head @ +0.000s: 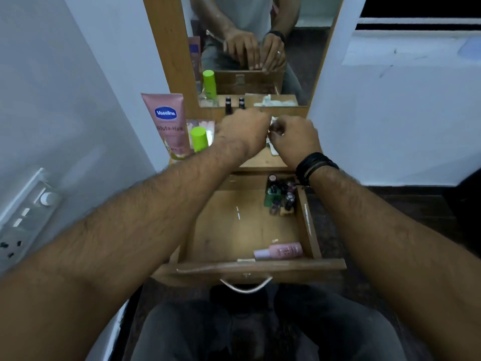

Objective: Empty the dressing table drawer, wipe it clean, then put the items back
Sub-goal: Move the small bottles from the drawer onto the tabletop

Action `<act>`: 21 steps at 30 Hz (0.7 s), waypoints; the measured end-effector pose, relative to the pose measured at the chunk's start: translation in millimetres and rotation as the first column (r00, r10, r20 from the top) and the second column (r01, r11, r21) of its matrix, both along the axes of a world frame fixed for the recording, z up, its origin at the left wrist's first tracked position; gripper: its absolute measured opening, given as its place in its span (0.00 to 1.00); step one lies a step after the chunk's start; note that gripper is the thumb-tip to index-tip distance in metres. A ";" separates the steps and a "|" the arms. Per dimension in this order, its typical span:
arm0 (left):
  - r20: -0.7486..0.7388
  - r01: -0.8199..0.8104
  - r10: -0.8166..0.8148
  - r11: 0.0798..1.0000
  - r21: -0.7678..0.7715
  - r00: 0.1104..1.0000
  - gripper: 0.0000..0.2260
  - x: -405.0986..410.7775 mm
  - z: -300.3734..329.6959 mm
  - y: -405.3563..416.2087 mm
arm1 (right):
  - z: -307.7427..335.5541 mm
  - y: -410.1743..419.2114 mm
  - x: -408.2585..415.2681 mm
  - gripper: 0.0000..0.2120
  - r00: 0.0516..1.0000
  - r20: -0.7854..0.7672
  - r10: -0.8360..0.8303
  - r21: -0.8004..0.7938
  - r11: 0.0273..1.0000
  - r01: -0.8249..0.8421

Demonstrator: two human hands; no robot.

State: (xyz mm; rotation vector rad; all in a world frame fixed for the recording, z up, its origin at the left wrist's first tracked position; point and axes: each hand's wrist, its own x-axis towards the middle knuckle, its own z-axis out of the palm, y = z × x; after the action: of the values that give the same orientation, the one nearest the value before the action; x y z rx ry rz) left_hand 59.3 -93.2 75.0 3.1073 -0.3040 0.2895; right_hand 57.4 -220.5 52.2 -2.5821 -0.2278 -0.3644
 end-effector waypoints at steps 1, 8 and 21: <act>-0.029 0.006 -0.007 1.000 -0.023 1.000 0.09 -9.9 -7.9 -4.4 | -4.3 -6.4 -11.0 0.08 0.999 -0.028 -0.016 -0.001 1.000 0.016; -0.245 0.006 -0.033 0.994 -0.112 0.969 0.08 -58.1 -64.5 -25.7 | -47.1 -47.9 -58.9 0.08 0.950 -0.286 -0.123 -0.106 0.990 0.096; -0.436 -0.030 0.027 1.000 0.000 0.900 0.13 -72.2 -107.0 -49.7 | -92.8 -60.6 -64.7 0.11 0.928 -0.361 -0.094 -0.208 0.978 0.018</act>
State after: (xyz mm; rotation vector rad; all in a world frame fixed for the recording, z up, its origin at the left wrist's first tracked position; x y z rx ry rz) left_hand -12.9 -142.9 -31.9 3.0516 -0.2439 -0.4047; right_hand -7.3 -281.1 -40.7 -2.7987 -0.0555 0.1390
